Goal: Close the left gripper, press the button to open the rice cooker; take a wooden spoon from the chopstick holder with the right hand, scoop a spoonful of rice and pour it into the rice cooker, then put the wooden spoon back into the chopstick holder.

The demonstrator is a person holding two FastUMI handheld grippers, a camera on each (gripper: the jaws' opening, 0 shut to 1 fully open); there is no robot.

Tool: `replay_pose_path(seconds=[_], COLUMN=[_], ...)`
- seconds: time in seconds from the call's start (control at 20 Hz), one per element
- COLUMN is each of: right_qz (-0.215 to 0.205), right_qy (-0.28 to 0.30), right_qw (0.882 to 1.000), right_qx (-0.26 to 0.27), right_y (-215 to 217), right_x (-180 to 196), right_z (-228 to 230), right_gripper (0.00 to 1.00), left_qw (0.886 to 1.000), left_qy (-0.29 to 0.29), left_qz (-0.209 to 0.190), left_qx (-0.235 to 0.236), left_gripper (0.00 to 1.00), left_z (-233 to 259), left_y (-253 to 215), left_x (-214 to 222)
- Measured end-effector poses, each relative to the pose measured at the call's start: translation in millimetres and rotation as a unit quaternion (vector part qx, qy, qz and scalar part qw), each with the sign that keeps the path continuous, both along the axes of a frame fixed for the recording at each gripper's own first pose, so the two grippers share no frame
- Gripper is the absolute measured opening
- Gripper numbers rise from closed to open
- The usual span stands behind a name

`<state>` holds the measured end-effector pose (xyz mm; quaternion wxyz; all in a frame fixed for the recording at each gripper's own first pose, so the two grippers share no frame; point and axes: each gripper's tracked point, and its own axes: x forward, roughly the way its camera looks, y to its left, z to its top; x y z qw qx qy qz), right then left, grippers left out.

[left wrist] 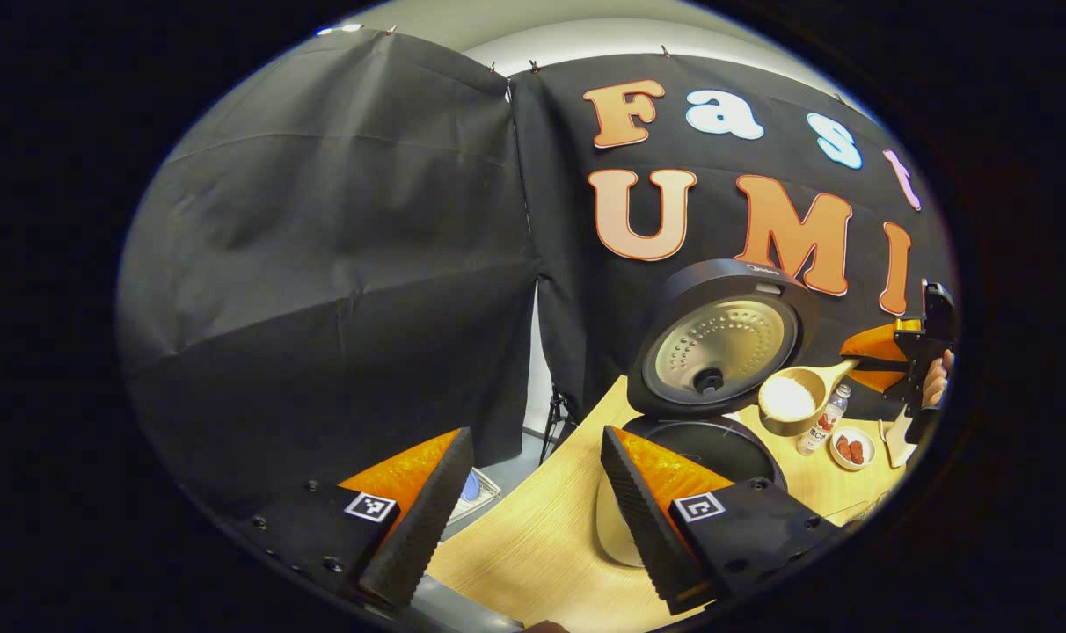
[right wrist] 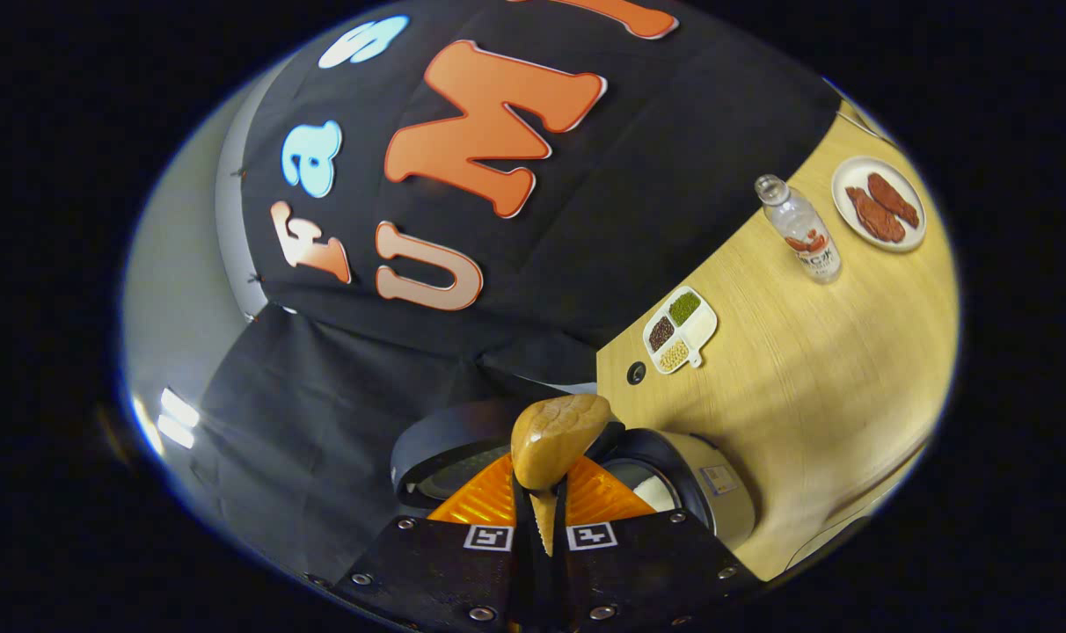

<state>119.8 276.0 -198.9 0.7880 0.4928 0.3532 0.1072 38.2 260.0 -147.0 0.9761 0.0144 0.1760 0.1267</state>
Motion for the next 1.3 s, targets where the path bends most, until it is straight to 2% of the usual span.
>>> replay_pose_path(seconds=[0.25, 0.45, 0.7, 1.1, 1.3], right_qz=[0.020, 0.030, 0.038, 0.068, 0.100], right_qy=[-0.045, -0.095, -0.149, -0.235, -0.284], right_qw=[0.993, 0.978, 0.960, 0.910, 0.875], right_qx=[-0.105, -0.181, -0.235, -0.335, -0.378], right_y=[11, 14, 21, 39, 56], right_x=[5, 12, 7, -1, -7], right_z=[0, 16, 37, 64, 70], right_gripper=[0.08, 0.08, 0.08, 0.08, 0.08], left_qw=[1.000, 1.000, 1.000, 1.000, 0.999], left_qy=[0.008, 0.011, 0.013, 0.019, 0.027], left_qz=[0.001, -0.004, -0.008, 0.003, 0.013], left_qx=[-0.002, -0.003, -0.001, -0.009, -0.017], left_gripper=[0.99, 0.99, 0.99, 0.98, 0.99], left_z=[-4, -5, -9, -16, -24], left_y=[16, 23, 26, 36, 41], left_x=[-2, 0, 1, 0, -7])
